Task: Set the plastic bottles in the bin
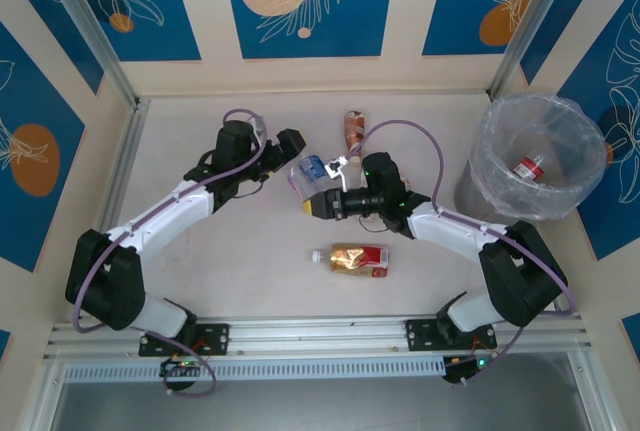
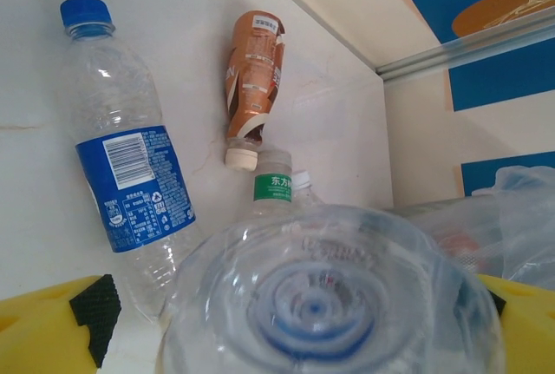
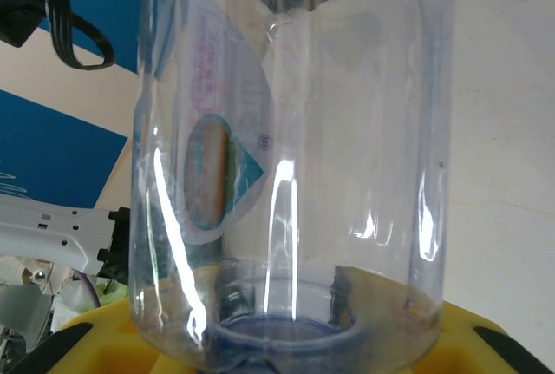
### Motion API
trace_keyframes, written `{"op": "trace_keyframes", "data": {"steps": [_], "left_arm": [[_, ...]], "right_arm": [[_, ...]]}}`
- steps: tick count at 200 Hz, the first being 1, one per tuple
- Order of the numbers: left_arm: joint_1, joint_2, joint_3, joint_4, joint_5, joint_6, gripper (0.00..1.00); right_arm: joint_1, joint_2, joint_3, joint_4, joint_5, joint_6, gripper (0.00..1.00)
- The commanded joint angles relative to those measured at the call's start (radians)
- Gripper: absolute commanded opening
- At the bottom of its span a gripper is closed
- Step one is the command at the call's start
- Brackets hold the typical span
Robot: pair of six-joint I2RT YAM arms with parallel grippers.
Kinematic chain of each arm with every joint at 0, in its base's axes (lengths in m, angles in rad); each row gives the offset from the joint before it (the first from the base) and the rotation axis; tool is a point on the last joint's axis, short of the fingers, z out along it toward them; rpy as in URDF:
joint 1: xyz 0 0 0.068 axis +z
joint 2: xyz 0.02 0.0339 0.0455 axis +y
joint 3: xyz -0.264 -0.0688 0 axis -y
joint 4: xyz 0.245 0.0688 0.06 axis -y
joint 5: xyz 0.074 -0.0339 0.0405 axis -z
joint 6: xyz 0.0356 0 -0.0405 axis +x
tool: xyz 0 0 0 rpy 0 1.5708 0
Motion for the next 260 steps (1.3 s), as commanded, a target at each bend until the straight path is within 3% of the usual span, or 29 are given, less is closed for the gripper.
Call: {"op": "trace_keyframes", "data": {"steps": [1,52,134,167,197,260], "left_arm": [[0.008,-0.033,0.035,0.007,0.022,0.044,1.0],[0.01,-0.077,0.004,0.073,0.033,0.05,1.0],[0.012,-0.261,-0.078,0.064,-0.143,0.08,1.0],[0.02,-0.333,-0.106,-0.077,-0.332,0.053,1.0],[0.039,-0.35,-0.198,0.009,-0.337,0.008,1.0],[0.041,-0.3,-0.16,-0.079,-0.353,0.055,1.0]], "right_arm": [[-0.011,-0.034,-0.01,-0.02,0.015,-0.032,0.28],[-0.03,-0.053,-0.024,-0.05,0.029,-0.051,0.29],[-0.105,-0.209,-0.028,-0.149,0.036,-0.069,0.29],[-0.209,-0.309,0.031,-0.275,-0.023,-0.054,0.3],[-0.316,-0.373,0.108,-0.406,-0.072,-0.073,0.3],[-0.502,-0.444,0.326,-0.727,-0.033,-0.184,0.3]]}}
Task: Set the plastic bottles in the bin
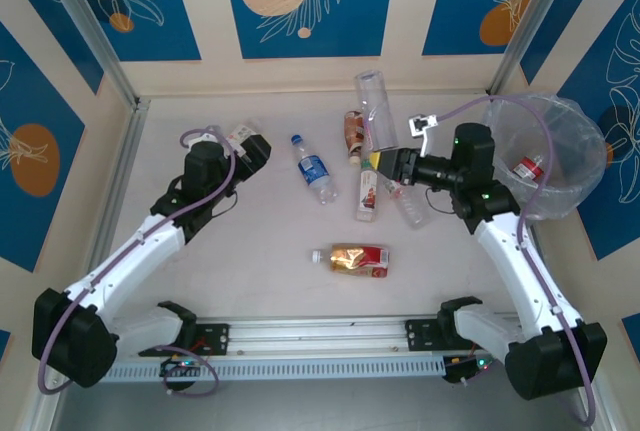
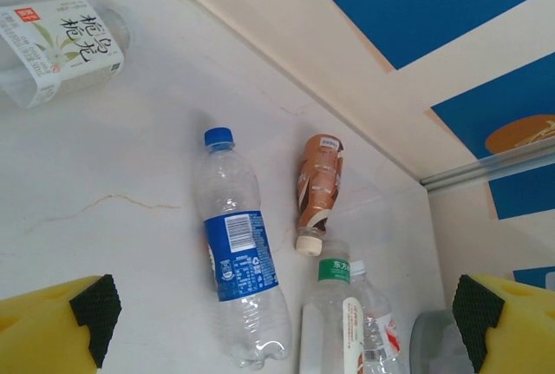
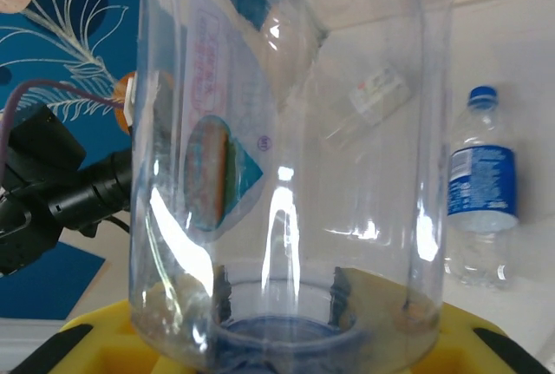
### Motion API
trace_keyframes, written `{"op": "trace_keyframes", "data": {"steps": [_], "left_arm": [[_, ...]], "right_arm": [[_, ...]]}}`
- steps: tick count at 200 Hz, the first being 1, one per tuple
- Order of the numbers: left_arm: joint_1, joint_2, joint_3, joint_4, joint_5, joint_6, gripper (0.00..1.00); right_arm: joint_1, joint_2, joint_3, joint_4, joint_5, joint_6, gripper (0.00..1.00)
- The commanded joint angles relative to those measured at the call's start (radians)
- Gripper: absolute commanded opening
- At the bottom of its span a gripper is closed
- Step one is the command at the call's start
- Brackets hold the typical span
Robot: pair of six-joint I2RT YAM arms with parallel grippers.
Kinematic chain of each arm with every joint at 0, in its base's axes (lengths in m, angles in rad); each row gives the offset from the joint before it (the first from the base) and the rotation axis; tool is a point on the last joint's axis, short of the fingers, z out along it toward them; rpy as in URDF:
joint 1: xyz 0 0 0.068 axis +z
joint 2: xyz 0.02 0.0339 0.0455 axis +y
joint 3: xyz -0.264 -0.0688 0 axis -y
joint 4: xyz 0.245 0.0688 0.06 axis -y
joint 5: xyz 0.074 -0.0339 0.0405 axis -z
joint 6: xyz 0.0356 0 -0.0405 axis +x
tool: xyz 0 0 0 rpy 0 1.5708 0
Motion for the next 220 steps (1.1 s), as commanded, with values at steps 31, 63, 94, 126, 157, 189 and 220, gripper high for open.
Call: {"op": "trace_keyframes", "data": {"steps": [31,63,94,126,157,189,220], "left_arm": [[0.012,0.035,0.02,-0.034,-0.033,0.035,1.0],[0.013,0.069,0.035,-0.044,-0.008,0.05,1.0],[0.013,0.096,0.047,-0.057,-0.001,0.06,1.0],[0.014,0.133,0.06,-0.051,0.019,0.067,1.0],[0.013,0.166,0.078,-0.055,0.047,0.077,1.0],[0.013,0.163,0.074,-0.064,0.043,0.082,1.0],[0.013,0.162,0.073,-0.073,0.037,0.085,1.0]], "right_arm": [[-0.192,-0.052,0.194,-0.33,0.061,-0.119,0.31],[-0.309,-0.055,0.247,-0.407,0.11,-0.132,0.31],[-0.434,-0.086,0.249,-0.403,0.192,-0.115,0.31],[-0.541,-0.124,0.232,-0.347,0.318,-0.08,0.31],[-0.629,-0.123,0.19,-0.296,0.335,-0.019,0.32],[-0.684,-0.109,0.16,-0.292,0.346,-0.02,0.33],[-0.697,-0.096,0.139,-0.303,0.392,-0.004,0.38]]}}
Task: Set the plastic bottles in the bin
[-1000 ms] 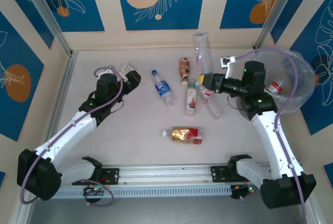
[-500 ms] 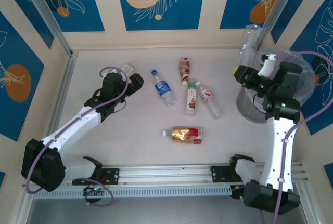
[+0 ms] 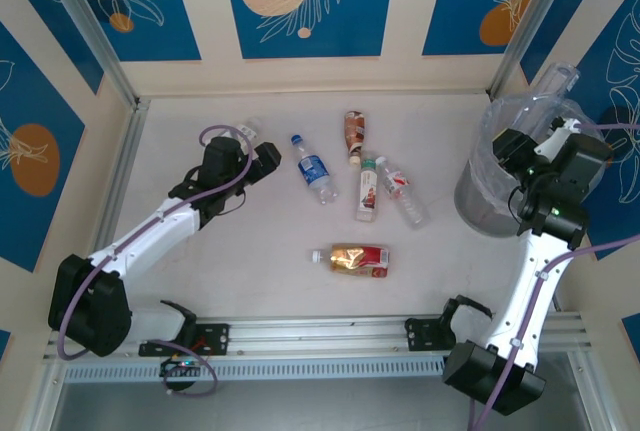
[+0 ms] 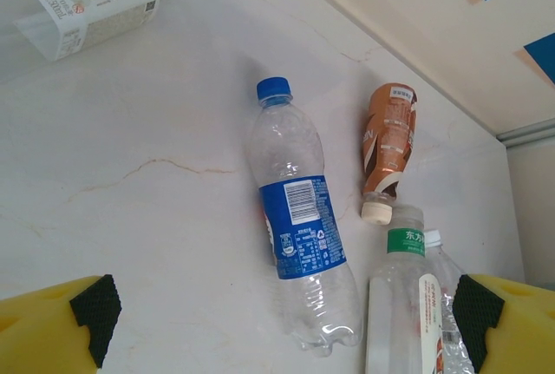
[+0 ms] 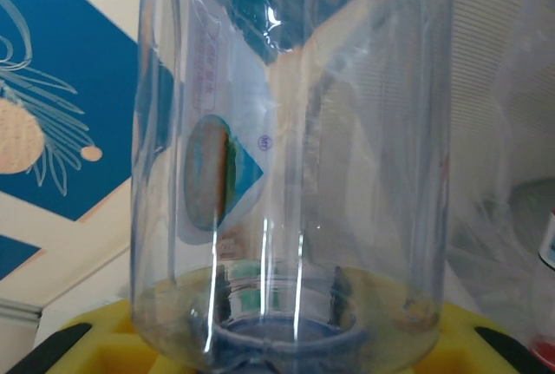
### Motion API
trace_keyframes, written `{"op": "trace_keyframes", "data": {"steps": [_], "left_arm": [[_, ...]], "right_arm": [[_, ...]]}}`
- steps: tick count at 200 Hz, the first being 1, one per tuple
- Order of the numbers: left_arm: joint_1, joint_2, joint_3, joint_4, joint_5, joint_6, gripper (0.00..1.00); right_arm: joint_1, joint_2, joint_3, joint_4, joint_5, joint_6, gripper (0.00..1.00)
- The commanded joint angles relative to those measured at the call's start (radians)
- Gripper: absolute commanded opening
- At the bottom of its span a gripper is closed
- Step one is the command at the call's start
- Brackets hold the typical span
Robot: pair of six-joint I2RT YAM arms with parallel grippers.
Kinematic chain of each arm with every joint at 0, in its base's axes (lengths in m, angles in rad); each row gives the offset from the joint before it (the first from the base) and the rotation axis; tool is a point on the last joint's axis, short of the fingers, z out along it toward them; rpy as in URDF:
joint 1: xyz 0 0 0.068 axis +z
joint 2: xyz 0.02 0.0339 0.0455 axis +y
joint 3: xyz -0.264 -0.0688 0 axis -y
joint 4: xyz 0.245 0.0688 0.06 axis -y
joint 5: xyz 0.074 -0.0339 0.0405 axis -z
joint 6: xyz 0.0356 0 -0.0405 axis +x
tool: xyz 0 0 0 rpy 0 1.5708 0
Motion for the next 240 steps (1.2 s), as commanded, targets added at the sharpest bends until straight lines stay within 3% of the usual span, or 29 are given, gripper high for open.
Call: {"op": "trace_keyframes", "data": {"steps": [1,64,99,139,192,240], "left_arm": [[0.012,-0.001,0.028,-0.026,0.008,0.022,1.0],[0.013,0.007,0.029,-0.033,0.007,0.014,1.0],[0.012,0.011,0.034,-0.038,0.007,0.014,1.0],[0.013,0.017,0.038,-0.037,0.008,0.015,1.0],[0.013,0.021,0.029,-0.027,0.006,0.011,1.0],[0.016,-0.004,0.006,-0.03,-0.02,0.006,1.0]], "right_arm": [[-0.01,0.003,-0.016,0.007,0.044,0.026,0.38],[-0.012,0.014,0.001,-0.036,0.077,0.082,0.65],[-0.011,0.003,-0.003,-0.047,0.066,0.087,0.7],[0.008,-0.017,0.006,-0.045,-0.028,0.078,0.76],[0.174,-0.027,0.019,-0.033,-0.048,0.043,0.84],[0.369,0.011,0.023,-0.028,0.064,-0.045,0.99]]}}
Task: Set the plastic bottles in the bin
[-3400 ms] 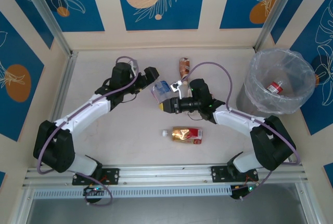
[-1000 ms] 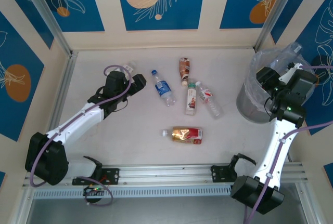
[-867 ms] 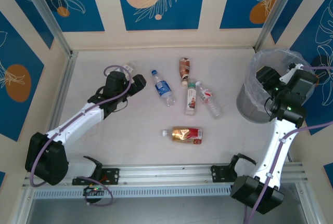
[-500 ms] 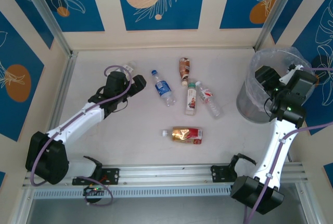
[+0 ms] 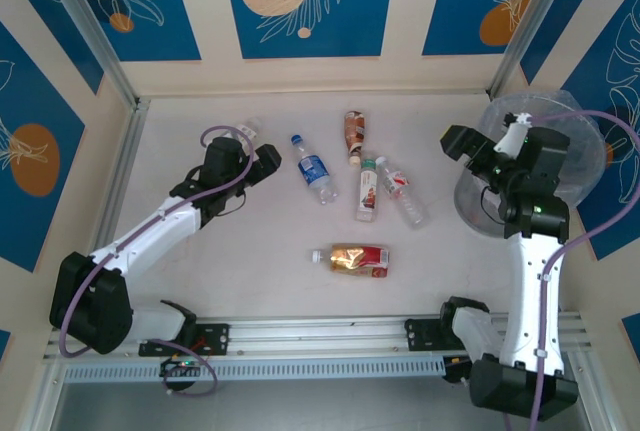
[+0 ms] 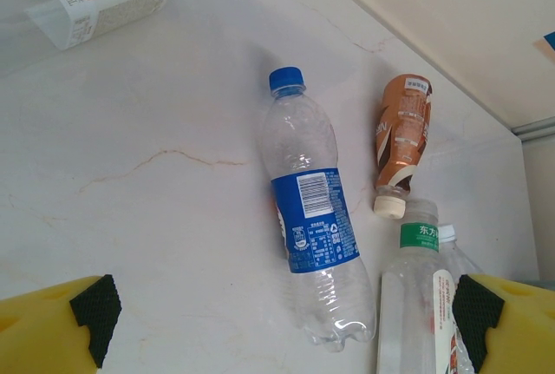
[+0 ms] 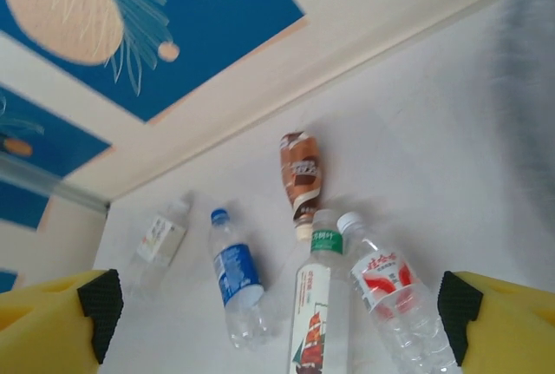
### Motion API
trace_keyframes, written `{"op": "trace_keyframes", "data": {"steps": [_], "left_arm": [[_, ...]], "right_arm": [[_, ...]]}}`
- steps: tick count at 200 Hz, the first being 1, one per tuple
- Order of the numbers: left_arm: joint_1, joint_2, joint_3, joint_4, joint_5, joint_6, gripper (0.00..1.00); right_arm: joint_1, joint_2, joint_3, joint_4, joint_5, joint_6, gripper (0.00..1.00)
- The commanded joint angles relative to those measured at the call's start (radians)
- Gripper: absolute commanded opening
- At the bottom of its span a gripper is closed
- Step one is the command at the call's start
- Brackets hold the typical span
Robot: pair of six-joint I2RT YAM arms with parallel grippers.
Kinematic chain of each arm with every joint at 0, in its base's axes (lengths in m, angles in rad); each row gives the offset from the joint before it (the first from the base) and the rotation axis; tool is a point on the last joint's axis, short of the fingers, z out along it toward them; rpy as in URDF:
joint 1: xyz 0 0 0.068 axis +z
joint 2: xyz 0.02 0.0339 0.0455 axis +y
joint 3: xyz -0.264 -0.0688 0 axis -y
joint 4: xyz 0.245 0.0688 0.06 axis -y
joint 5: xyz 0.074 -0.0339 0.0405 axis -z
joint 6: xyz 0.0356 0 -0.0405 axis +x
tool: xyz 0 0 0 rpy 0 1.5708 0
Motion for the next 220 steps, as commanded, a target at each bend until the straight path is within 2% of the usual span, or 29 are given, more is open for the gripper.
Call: {"op": "trace_keyframes", "data": {"steps": [1,45,90,131,157,203,220], "left_arm": [[0.015,-0.016,0.002,-0.009,-0.019,0.006,1.0],[0.023,-0.045,-0.024,-0.013,-0.054,-0.009,1.0],[0.03,-0.046,-0.05,-0.004,-0.086,-0.043,1.0],[0.035,-0.069,-0.104,0.071,-0.101,-0.047,1.0],[0.036,-0.112,-0.168,0.145,-0.141,-0.037,1.0],[0.051,-0.19,-0.221,0.112,-0.194,-0.026,1.0],[0.059,-0.206,-0.223,0.079,-0.21,-0.029,1.0]], "right_arm": [[0.063,0.02,0.032,0.0,0.054,-0.063,0.99],[0.155,0.062,0.038,0.017,0.045,-0.111,1.0],[0.267,0.141,0.073,-0.009,-0.106,-0.142,1.0],[0.421,0.233,0.1,-0.106,-0.049,-0.278,0.99],[0.524,0.271,0.099,-0.15,-0.036,-0.424,0.99],[0.702,0.304,0.036,-0.213,-0.065,-0.746,1.0],[0.793,0.307,-0.013,-0.219,-0.019,-0.88,0.99]]}}
